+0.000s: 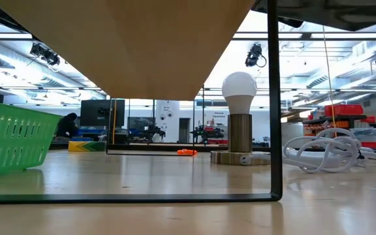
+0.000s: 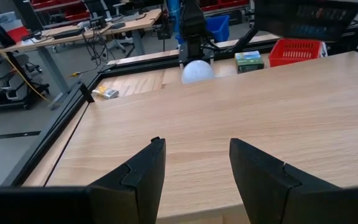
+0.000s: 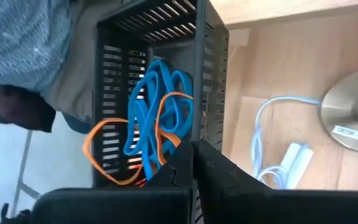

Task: Pick & Place Office Desk Supplies
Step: Put the black bin on the shelf

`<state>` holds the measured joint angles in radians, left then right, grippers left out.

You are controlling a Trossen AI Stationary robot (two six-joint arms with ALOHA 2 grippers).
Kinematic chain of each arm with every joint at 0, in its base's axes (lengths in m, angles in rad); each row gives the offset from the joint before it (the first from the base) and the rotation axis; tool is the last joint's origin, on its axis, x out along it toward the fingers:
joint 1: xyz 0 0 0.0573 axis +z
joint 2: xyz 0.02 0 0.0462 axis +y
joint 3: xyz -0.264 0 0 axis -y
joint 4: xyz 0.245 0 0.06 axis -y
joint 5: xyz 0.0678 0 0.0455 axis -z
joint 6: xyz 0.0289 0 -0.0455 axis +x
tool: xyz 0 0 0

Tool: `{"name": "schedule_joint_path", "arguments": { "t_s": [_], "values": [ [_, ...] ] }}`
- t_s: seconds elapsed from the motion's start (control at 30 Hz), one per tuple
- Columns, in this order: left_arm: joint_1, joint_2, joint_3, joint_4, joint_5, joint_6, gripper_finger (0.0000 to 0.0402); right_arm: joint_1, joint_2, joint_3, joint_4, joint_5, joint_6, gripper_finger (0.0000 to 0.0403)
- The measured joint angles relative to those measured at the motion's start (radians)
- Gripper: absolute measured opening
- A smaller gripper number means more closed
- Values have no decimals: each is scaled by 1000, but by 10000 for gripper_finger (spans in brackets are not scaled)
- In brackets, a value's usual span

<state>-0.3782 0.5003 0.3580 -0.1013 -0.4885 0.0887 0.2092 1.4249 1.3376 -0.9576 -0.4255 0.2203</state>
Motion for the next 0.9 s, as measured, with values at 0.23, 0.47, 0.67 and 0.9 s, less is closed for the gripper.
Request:
{"name": "schedule_joint_path", "arguments": {
  "t_s": [0.23, 0.47, 0.67, 0.9],
  "values": [
    [0, 0, 0, 0, 0, 5, 185, -76, -27, 0, -2, -55, -22, 6],
    [0, 0, 0, 0, 0, 6, 185, -169, -27, 0, 15, -133, -65, 6],
    [0, 0, 0, 0, 0, 8, 185, -223, 17, 104, -25, -138, -134, 6],
    [0, 0, 0, 2, 0, 8, 185, -278, 189, 384, -234, -143, -284, 5]
  ]
}}
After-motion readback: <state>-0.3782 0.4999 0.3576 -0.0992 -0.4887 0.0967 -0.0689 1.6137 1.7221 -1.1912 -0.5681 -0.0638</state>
